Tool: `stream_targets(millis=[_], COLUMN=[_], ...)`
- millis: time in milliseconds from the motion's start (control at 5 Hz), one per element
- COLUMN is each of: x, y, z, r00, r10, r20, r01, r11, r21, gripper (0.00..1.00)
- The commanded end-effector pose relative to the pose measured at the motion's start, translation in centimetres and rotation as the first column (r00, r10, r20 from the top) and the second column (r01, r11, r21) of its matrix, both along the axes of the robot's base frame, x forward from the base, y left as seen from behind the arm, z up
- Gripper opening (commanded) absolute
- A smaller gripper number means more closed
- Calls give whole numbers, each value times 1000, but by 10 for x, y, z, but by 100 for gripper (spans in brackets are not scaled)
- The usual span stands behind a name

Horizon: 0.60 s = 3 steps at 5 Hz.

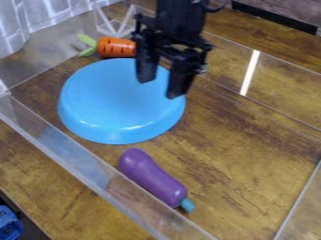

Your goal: Move the carrot to the right side

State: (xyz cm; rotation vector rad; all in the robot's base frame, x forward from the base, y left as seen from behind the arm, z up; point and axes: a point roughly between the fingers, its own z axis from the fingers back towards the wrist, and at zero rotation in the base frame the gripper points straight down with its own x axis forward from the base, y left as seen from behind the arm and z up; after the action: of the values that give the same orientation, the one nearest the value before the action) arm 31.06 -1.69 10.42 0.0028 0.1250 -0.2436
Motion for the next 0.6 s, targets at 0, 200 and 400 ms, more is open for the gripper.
stream_targets(millis=[0, 200, 400], x=[16, 21, 24], y=[24, 31, 29], z=[14, 14, 20], r00=[999, 998, 998], r10=[30, 43, 47], r20=[44, 36, 33], r01=[-31, -44, -47], r11=[1000, 999, 999], r21=[6, 5, 5], gripper=[100, 100, 100])
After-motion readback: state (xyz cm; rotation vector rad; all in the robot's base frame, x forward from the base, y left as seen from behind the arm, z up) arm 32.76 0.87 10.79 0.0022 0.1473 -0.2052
